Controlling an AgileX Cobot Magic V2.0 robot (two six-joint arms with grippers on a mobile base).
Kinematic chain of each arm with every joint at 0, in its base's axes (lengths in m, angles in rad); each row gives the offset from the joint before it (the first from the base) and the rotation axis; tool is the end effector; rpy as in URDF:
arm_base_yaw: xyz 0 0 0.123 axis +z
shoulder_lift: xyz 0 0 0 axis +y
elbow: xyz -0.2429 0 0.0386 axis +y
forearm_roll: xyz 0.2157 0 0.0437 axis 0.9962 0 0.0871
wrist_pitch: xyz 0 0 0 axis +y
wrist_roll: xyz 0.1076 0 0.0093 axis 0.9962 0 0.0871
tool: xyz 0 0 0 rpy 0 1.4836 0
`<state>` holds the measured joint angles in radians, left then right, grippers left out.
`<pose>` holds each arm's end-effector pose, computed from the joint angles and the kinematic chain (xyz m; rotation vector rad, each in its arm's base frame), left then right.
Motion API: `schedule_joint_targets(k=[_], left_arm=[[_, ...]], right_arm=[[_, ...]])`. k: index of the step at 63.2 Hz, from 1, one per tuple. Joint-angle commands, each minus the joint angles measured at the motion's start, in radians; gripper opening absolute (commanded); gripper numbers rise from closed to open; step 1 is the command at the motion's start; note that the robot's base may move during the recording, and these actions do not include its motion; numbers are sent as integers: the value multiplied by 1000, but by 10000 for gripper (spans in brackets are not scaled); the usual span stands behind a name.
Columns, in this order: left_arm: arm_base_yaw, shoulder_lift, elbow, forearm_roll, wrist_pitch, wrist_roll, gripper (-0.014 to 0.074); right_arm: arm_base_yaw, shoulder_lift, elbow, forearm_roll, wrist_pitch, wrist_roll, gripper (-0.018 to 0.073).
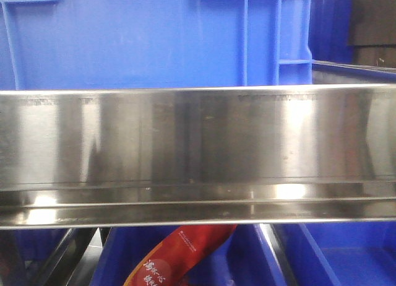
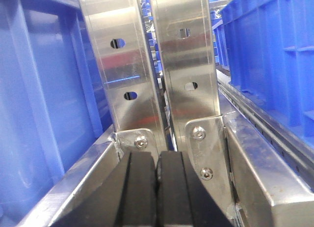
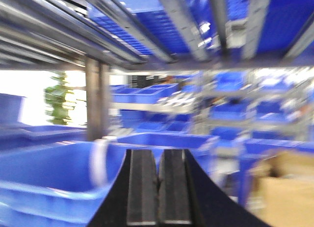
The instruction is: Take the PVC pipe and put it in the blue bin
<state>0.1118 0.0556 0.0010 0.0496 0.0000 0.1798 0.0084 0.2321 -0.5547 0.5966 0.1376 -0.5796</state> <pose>0.0849 0.0095 0.2097 0.0909 1.5437 0.2707 0.0662 0.0089 0.3576 -0.0637 1.2747 0.0672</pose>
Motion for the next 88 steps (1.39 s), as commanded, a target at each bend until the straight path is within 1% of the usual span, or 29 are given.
schedule_joint_targets(k=[1, 5, 9, 19, 25, 31, 41, 42, 55, 63, 75, 88], left_arm=[[5, -3, -1, 3, -17, -7, -111], [5, -3, -1, 3, -17, -7, -111], [5, -3, -1, 3, -17, -7, -111], [5, -3, -1, 3, -17, -7, -111], [5, -3, -1, 3, -17, -7, -111], [5, -3, -1, 3, -17, -7, -111], [5, -3, -1, 3, -17, -7, -111], [5, -3, -1, 3, -17, -7, -111], [5, -3, -1, 3, -17, -7, -111], [5, -3, -1, 3, -17, -7, -111], [5, -3, -1, 3, -17, -7, -111], [5, -3, -1, 3, -17, -7, -111]], right_arm=[[-35, -42, 24, -133, -5, 7, -162], [-63, -78, 52, -184, -5, 7, -162], [-86, -109, 77, -213, -5, 7, -162], [-142, -192, 132, -229, -5, 7, -162], [-165, -231, 205, -263, -5, 7, -162], [-176, -232, 284, -268, -5, 7, -162], [-178, -232, 331, -271, -5, 7, -162], [-179, -232, 335, -272, 11, 310, -162], [-179, -232, 339, -285, 24, 310, -162], [-179, -232, 351, -335, 24, 310, -162], [-179, -232, 358, -360, 13, 310, -162], [-179, -232, 358, -360, 11, 310, -162]])
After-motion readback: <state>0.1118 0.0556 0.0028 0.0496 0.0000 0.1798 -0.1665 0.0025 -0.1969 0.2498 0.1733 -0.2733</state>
